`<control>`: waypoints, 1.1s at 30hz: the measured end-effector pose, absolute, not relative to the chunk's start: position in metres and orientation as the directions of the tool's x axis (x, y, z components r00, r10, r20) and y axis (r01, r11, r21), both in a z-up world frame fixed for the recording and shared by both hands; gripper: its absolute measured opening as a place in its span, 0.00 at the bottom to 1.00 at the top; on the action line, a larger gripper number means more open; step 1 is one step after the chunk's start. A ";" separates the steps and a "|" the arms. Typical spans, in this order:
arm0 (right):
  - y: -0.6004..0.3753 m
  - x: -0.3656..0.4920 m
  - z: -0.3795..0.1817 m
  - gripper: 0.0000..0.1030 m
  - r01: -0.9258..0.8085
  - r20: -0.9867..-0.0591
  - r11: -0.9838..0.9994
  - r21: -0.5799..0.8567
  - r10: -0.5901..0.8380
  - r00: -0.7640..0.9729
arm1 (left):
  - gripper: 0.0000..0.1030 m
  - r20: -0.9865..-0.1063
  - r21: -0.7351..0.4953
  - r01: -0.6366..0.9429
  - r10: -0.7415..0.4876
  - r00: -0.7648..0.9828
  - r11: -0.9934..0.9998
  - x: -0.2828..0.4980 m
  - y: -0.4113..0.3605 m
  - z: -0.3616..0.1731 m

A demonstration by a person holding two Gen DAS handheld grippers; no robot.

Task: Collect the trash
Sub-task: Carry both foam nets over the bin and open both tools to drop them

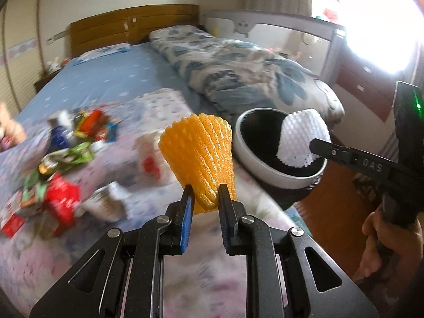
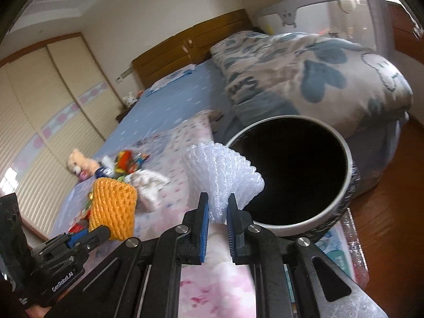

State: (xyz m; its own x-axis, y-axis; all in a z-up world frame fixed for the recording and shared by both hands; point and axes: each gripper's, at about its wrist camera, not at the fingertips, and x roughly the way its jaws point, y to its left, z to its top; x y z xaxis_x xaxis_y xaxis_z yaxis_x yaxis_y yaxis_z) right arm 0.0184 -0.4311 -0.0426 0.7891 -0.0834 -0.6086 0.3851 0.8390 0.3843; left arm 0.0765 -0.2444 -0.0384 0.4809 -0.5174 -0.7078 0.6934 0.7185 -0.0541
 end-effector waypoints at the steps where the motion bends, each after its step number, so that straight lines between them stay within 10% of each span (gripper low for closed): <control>1: -0.437 0.017 -0.043 0.12 0.396 -0.611 0.834 0.385 -0.091 0.787 | 0.16 -0.709 -0.056 0.703 -0.523 0.472 0.709 0.076 -0.251 -0.040; 26: -0.509 0.026 -0.055 0.12 0.471 -0.665 0.802 0.367 -0.128 0.735 | 0.17 -0.766 -0.121 0.792 -0.563 0.310 0.599 0.093 -0.364 -0.067; 33: -0.514 0.036 -0.065 0.22 0.480 -0.697 0.796 0.368 -0.105 0.709 | 0.41 -0.787 -0.126 0.786 -0.543 0.293 0.606 0.100 -0.370 -0.077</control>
State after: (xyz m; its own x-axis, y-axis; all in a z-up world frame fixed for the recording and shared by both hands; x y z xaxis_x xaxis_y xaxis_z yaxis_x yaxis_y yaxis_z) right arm 0.0361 -0.5145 -0.0649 0.7092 -0.1052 -0.6971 0.4799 0.7964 0.3681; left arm 0.0998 -0.3704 -0.0770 0.2926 -0.5425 -0.7874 0.7855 0.6059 -0.1256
